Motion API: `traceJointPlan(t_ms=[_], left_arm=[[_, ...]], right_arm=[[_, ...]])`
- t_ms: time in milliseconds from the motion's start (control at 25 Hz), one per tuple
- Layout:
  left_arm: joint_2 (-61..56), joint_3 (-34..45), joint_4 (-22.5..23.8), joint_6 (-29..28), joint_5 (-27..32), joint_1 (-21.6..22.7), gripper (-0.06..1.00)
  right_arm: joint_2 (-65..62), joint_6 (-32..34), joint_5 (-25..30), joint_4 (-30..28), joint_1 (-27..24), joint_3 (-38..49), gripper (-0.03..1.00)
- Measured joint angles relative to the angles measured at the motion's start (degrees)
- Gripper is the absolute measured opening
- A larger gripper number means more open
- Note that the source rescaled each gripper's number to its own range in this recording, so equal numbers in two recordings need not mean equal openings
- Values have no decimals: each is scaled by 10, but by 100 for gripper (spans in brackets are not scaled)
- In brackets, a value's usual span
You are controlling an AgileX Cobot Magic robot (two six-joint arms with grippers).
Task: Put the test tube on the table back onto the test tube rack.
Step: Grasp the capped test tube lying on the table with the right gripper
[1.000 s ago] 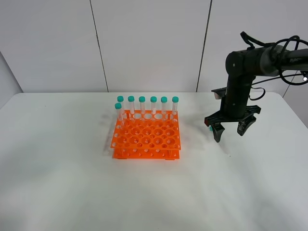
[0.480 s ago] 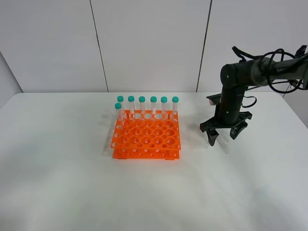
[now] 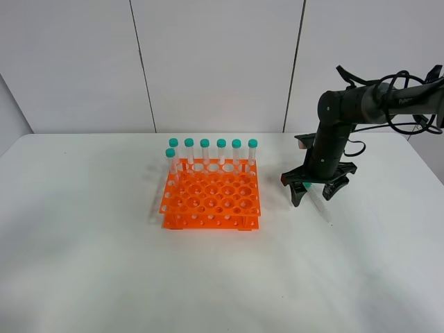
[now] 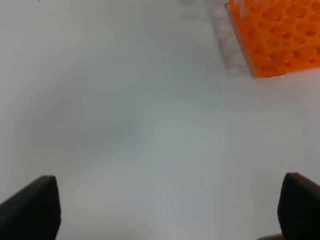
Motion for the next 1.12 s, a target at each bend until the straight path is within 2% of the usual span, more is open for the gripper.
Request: traceJointPlan(t_ms=[360,520,680,920,1120], left_arm=[[0,0,0,0,0,0,94],[0,0,0,0,0,0,94],[0,0,0,0,0,0,94],[0,0,0,0,0,0,94],[0,0,0,0,0,0,94]], right_arm=[[0,2,44,2,-46,0,88],[0,-19,56,17,-52,0,88],[0,-33,55,39,-52,0,88],[0,-35,54,42,-52,0,88],[0,-35,33,42,-52,0,86]])
